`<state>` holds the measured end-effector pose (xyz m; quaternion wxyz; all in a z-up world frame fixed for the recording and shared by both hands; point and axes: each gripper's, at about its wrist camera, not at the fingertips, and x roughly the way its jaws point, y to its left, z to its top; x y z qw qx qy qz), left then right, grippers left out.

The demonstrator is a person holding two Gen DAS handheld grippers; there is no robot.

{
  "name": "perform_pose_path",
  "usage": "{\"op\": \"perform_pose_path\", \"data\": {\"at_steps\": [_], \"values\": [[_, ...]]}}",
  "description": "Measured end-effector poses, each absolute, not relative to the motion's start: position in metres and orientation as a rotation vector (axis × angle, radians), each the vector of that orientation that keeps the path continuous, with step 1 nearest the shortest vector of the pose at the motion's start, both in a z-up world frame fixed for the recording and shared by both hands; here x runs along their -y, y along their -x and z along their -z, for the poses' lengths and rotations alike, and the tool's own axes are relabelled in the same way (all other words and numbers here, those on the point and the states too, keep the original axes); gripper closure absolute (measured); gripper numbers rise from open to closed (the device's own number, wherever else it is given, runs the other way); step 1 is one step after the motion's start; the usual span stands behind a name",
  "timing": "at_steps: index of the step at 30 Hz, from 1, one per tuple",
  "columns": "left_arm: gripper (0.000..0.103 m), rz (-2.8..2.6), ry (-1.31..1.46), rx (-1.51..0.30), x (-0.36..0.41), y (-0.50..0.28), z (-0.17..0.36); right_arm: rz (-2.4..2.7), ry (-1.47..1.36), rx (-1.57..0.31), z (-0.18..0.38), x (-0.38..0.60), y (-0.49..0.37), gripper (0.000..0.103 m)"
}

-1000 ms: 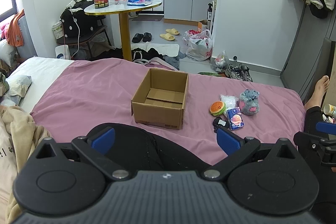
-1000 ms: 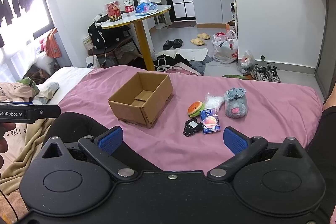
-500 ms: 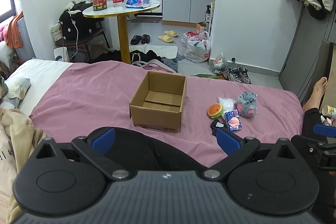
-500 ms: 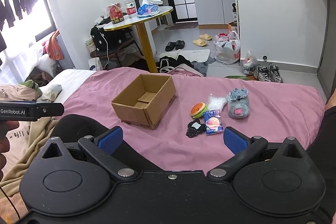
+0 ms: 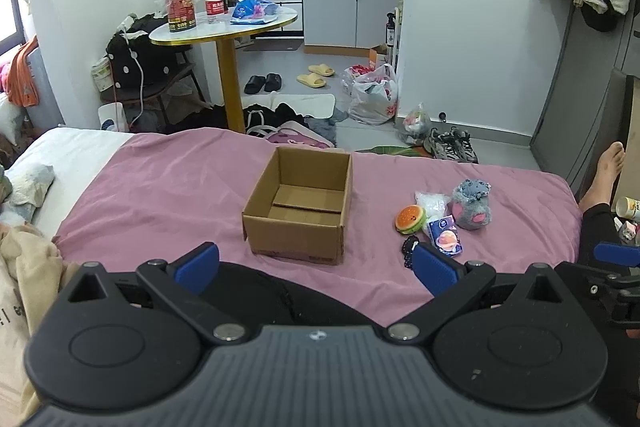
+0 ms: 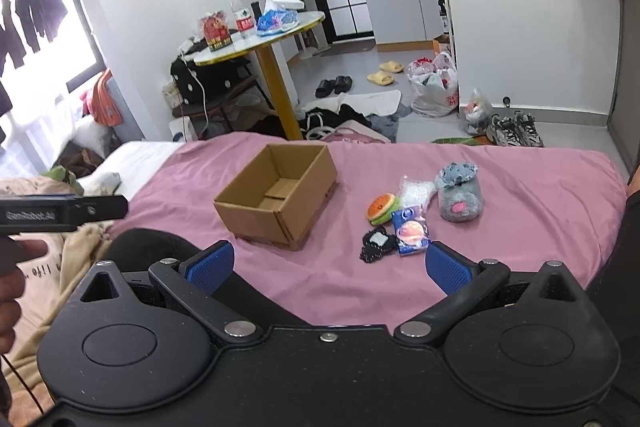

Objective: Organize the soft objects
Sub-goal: 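Reach the left tool to the black keychain pouch while the right tool approaches the blue tissue pack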

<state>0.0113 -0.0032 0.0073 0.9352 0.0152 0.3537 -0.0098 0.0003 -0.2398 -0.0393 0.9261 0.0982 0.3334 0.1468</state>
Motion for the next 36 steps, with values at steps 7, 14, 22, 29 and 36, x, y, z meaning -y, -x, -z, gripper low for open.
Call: {"op": "perform_pose_path", "data": {"at_steps": [7, 14, 22, 29, 36], "values": [[0.001, 0.053, -0.017, -0.75, 0.013, -0.035, 0.002, -0.322, -0.211, -0.692, 0.043, 0.24, -0.014, 0.0], [0.001, 0.108, -0.015, -0.744, 0.028, -0.058, 0.007, -0.281, -0.237, -0.704, 0.053, 0.248, -0.036, 0.0], [0.001, 0.103, 0.015, -0.788, 0.033, -0.091, 0.022, -0.259, -0.279, -0.716, 0.072, 0.261, -0.061, 0.0], [0.003, 0.11, 0.061, -0.842, 0.043, -0.121, 0.043, -0.244, -0.303, -0.741, 0.089, 0.269, -0.087, 0.006], [0.013, 0.125, 0.106, -0.883, 0.051, -0.142, 0.077, -0.233, -0.332, -0.81, 0.12, 0.274, -0.112, 0.018]]}}
